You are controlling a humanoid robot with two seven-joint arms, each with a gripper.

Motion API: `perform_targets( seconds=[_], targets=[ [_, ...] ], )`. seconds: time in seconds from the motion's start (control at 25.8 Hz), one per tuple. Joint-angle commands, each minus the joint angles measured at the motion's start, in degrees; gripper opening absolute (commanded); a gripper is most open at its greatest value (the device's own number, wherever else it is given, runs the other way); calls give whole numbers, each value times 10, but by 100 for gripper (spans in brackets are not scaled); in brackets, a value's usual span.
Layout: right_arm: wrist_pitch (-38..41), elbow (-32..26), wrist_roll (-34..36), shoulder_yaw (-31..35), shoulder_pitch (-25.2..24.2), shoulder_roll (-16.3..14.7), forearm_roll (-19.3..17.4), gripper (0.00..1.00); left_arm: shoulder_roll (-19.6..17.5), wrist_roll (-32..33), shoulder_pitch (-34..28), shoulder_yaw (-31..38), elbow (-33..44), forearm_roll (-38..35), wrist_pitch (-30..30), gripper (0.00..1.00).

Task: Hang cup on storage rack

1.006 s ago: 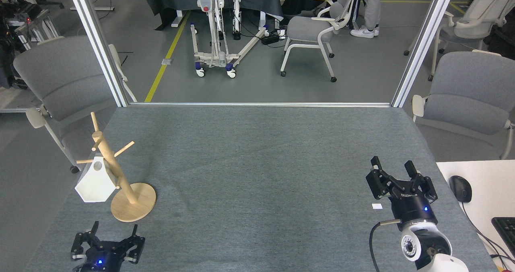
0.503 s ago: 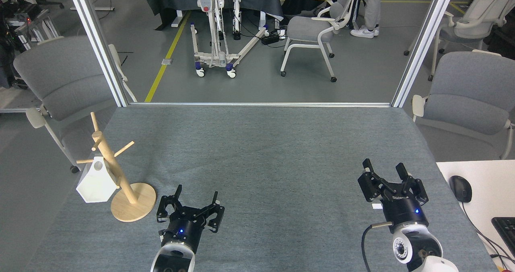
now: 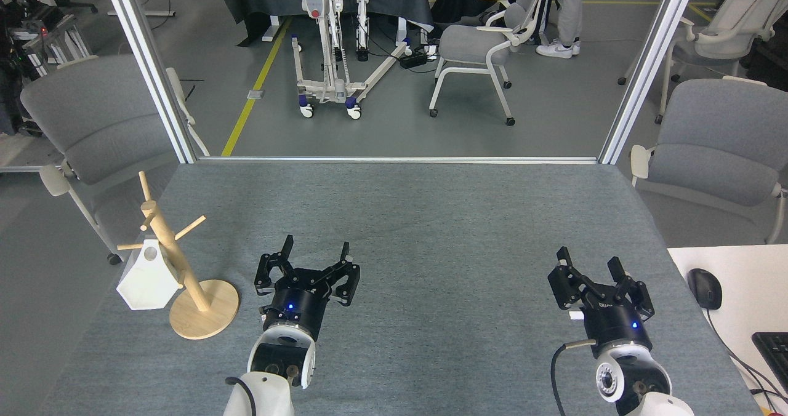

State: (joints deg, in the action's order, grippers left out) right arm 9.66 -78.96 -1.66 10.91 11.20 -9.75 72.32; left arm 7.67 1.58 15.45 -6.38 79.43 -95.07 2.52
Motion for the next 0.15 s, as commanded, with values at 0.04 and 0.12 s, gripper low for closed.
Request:
perform_targets(
  seconds=[0.04,0.12],
  targets=[
    [-3,0,0,-7,2,4,0,99,0,-1,-2,0,1,4,1,99],
    [-2,0,3,-8,-2,-3,-1,99,0,-1,-2,0,1,4,1,99]
  ],
)
